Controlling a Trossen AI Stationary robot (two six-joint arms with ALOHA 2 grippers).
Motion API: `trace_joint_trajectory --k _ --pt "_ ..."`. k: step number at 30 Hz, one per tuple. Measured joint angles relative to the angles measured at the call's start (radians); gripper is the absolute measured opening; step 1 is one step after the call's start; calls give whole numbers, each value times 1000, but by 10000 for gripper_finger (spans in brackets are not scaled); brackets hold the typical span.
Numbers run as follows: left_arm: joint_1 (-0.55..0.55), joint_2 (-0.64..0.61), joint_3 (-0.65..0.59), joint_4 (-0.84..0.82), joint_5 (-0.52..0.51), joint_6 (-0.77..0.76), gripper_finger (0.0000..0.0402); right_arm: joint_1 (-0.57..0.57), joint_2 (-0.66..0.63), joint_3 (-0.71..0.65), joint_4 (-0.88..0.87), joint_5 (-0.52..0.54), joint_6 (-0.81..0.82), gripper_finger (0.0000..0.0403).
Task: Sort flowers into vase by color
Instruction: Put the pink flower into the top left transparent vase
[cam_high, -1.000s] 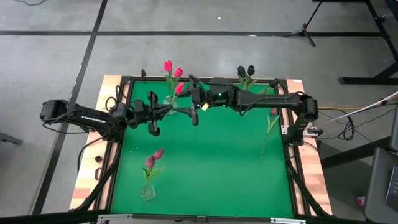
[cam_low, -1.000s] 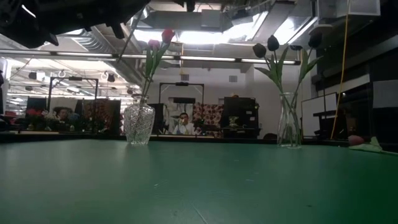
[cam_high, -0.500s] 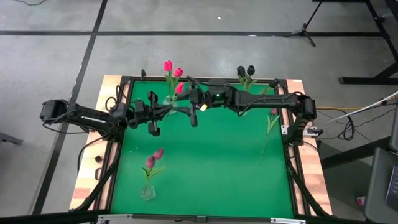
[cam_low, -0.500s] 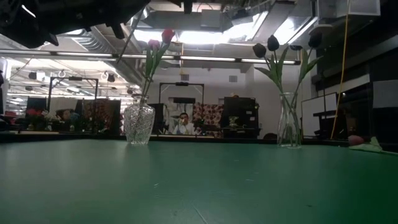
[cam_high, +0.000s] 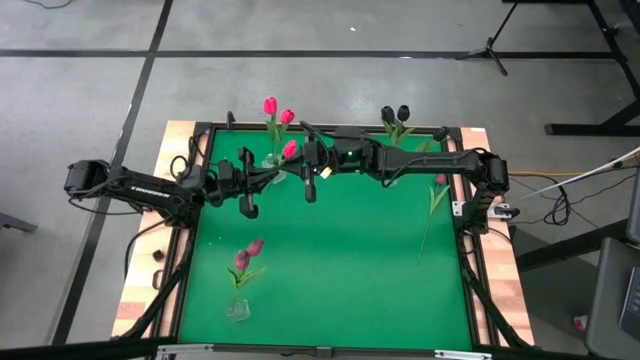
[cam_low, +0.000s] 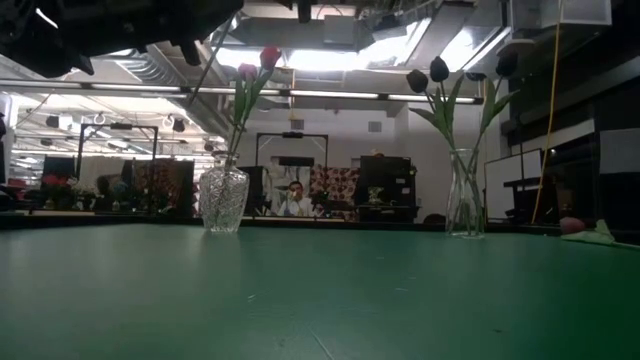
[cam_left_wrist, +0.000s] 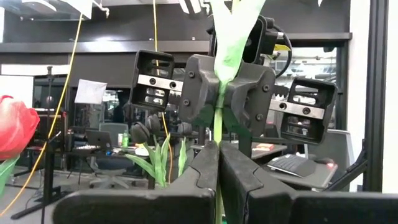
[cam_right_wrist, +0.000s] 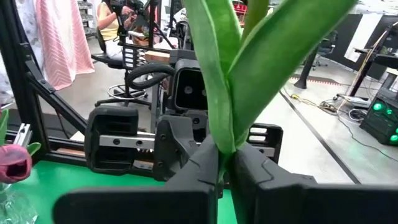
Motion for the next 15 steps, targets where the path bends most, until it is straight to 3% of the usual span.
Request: trace_joint_trajectory --k 7,15 --pt "0 -5 0 -10 -44 -13 14 0 -1 0 -10 31 4 11" --pt "-1 -141 0 -257 -149 -14 81 -1 -1 0 -30 104 -5 10"
